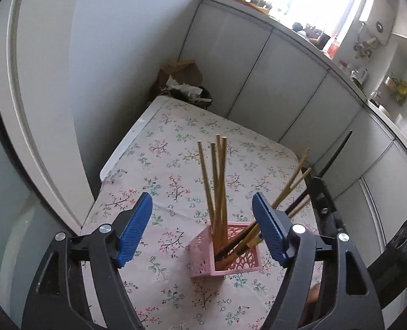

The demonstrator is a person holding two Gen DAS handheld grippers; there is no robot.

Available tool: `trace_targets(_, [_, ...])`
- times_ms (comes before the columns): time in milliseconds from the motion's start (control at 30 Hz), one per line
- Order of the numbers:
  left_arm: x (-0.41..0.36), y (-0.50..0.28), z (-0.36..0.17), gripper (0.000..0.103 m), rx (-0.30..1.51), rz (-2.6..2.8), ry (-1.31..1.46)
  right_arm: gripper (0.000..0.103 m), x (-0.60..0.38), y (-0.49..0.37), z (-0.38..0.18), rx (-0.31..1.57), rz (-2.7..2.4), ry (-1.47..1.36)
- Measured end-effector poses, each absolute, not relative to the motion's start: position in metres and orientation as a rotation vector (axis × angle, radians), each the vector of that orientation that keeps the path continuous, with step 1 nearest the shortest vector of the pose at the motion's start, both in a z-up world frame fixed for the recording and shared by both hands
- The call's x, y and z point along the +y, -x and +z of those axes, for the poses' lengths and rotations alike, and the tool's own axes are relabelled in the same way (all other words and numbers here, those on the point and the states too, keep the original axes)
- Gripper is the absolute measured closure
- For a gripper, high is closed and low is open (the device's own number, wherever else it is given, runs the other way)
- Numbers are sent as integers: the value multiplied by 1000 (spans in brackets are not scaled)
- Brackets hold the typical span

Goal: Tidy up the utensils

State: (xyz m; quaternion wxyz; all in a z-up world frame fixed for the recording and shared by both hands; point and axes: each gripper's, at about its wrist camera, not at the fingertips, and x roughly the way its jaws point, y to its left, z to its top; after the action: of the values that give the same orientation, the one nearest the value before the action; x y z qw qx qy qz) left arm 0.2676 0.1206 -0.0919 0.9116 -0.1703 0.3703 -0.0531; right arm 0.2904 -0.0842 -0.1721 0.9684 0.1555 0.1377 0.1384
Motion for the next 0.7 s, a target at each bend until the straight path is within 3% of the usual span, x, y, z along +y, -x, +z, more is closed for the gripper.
trace_targets(233, [124,-268,-90,30,769,-114,356,95,-74,-276,-184,317,285,-197])
trace_targets(300, [122,-267,-89,30,772,-119,358,88,-83,-272,-178,326,280,-207])
trace_targets(400, [115,-264,-86,30,774,-136,342,87,-100,-264,-160,337,275,-226])
trace_targets(567, [94,-252,-78,25,766,-163,268,53,-137,-246,-130,413,286,-267])
trace_targets(700, [77,-226,-77,17,766,-165,201,32,-163,-213,-126,484,296,-297])
